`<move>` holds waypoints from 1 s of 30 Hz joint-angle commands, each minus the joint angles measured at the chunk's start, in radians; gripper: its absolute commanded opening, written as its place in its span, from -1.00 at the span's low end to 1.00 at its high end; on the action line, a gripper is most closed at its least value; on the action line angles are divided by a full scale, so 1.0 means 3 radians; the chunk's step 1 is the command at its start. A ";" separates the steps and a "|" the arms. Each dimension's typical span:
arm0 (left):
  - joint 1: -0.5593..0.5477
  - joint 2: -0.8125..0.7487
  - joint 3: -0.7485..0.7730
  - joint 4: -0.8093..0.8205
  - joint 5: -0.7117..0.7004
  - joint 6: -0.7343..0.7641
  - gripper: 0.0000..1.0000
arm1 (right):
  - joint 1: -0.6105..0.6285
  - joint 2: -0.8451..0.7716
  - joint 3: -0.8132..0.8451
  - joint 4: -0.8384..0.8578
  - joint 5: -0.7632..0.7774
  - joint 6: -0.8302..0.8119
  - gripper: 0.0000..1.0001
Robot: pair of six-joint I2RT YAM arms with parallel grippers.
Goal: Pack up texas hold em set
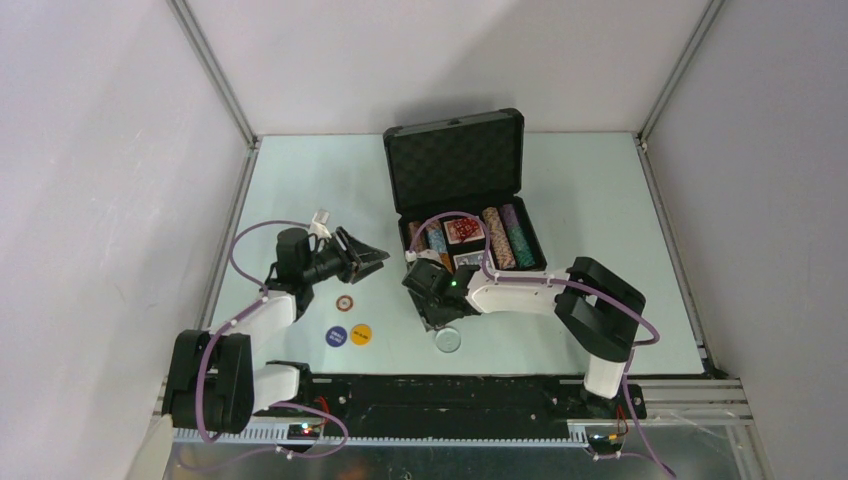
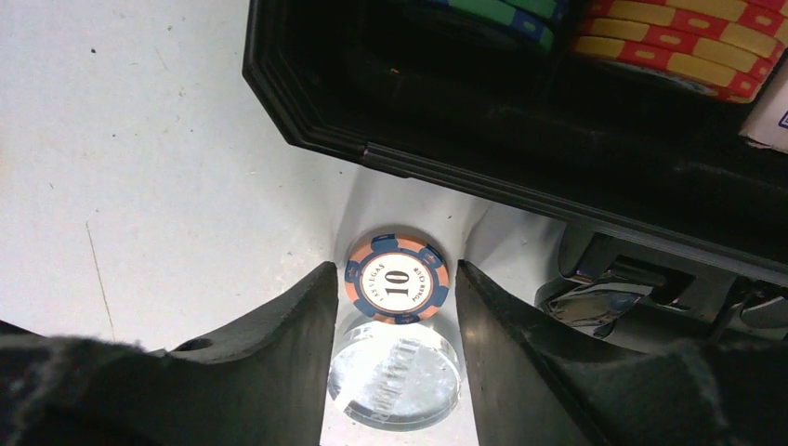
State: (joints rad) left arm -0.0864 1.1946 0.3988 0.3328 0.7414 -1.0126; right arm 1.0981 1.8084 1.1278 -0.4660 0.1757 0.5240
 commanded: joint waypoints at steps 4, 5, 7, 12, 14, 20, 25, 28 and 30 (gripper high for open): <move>0.0032 -0.0080 0.0004 0.0049 0.0086 0.0021 0.00 | 0.0019 0.0098 -0.0006 -0.0068 0.0020 0.0042 -0.01; 0.0030 -0.0080 0.0002 0.0049 0.0085 0.0024 0.00 | 0.0027 0.0095 -0.0006 -0.0092 0.0032 0.0043 -0.02; 0.0030 -0.0082 -0.0002 0.0048 0.0085 0.0026 0.00 | 0.0036 0.0088 -0.0006 -0.0122 0.0050 0.0043 -0.04; 0.0031 -0.0089 -0.0005 0.0050 0.0090 0.0021 0.00 | 0.0042 0.0027 -0.0005 -0.0120 0.0102 0.0048 -0.12; 0.0032 -0.0091 -0.0005 0.0047 0.0088 0.0017 0.00 | 0.0028 -0.0028 -0.0006 -0.0072 0.0103 0.0035 -0.14; 0.0030 -0.0095 -0.0005 0.0047 0.0092 0.0013 0.00 | -0.0073 -0.0231 0.0054 0.0083 0.0062 -0.0028 -0.14; 0.0029 -0.0087 0.0005 0.0047 0.0100 0.0012 0.00 | -0.0109 -0.0344 0.0229 0.0044 0.0084 -0.0124 -0.11; 0.0031 -0.0090 0.0006 0.0050 0.0096 0.0011 -0.01 | -0.0124 -0.0339 0.0355 -0.0018 0.0068 -0.0157 -0.08; 0.0030 -0.0095 0.0003 0.0049 0.0096 0.0012 0.00 | -0.0131 -0.0313 0.0387 -0.0063 0.0023 -0.0163 -0.02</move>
State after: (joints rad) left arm -0.0864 1.1942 0.3988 0.3328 0.7452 -1.0130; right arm 1.0630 1.7512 1.1851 -0.4660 0.1921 0.4961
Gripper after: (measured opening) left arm 0.496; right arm 0.461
